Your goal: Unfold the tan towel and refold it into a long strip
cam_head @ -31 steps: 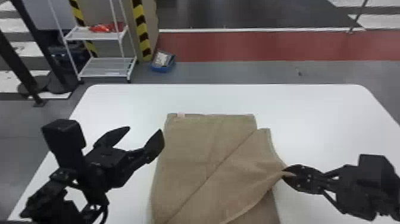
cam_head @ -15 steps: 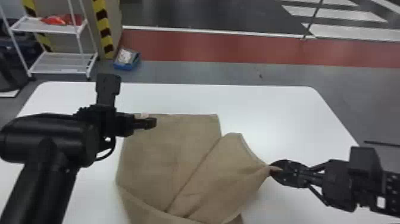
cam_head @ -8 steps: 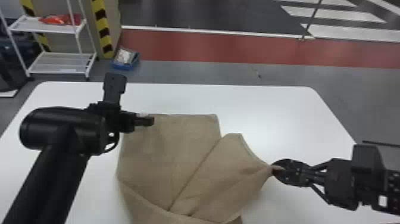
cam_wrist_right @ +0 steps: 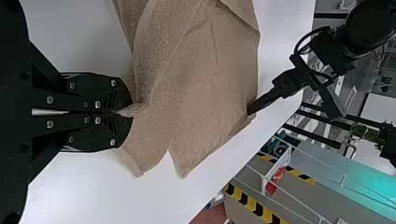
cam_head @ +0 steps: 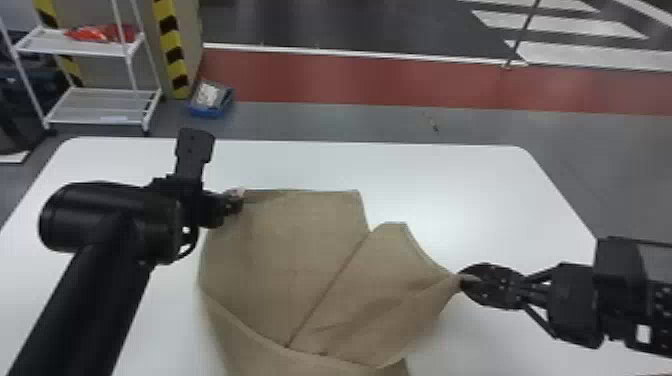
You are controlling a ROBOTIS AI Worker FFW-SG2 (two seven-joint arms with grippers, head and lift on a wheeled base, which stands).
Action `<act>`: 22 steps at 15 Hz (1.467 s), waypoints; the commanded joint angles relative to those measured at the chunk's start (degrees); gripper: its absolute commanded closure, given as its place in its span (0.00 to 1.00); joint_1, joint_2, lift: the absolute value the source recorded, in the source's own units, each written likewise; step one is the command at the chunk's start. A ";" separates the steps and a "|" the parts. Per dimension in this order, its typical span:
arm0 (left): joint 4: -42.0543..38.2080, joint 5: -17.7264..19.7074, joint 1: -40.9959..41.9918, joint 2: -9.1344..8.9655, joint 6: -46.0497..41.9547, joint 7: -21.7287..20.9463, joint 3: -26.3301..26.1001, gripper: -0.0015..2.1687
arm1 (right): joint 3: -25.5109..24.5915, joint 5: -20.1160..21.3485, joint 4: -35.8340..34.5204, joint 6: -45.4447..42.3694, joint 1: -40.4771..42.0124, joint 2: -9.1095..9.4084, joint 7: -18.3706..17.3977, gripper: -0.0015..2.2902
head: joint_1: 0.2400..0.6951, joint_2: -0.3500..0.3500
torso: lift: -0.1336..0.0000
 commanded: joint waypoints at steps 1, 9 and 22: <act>-0.13 -0.38 0.29 0.08 0.36 0.06 0.20 0.99 | -1.24 -1.78 2.41 -0.78 -2.03 0.00 -0.10 0.76 | 1.00 0.31 | 0.08; -14.89 1.38 5.30 0.70 6.87 1.55 11.72 0.99 | 1.74 0.15 17.80 4.15 -25.05 -0.18 -3.35 0.76 | 1.00 0.34 | 0.08; -55.15 12.10 39.84 -0.51 15.66 5.59 25.95 0.99 | -3.70 -2.84 23.86 -10.27 -22.24 -2.81 -8.45 0.76 | 1.00 0.46 | 0.08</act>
